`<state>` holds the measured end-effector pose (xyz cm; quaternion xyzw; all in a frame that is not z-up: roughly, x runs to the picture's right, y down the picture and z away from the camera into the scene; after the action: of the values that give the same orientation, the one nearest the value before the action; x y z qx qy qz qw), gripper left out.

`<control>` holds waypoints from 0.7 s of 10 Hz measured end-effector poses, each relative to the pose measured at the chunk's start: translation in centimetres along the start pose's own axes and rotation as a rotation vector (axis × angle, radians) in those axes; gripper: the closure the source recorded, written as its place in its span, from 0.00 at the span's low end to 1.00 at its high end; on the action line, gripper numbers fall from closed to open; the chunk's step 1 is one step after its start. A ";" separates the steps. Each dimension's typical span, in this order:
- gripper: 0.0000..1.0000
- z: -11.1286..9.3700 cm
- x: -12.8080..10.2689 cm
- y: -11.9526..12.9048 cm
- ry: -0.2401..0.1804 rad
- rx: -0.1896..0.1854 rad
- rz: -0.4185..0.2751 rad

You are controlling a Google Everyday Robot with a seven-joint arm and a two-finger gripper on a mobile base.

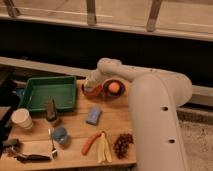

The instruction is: Wipe red bowl with towel

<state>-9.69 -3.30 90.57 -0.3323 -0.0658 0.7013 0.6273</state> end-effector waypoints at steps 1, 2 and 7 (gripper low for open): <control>1.00 -0.5 0.0 0.3 -0.006 0.005 -0.007; 1.00 -1.0 -0.1 0.0 -0.009 0.018 -0.003; 1.00 1.6 -0.1 -3.7 0.007 0.075 0.063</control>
<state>-7.48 -2.11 93.68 -0.3130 -0.0264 0.7216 0.6170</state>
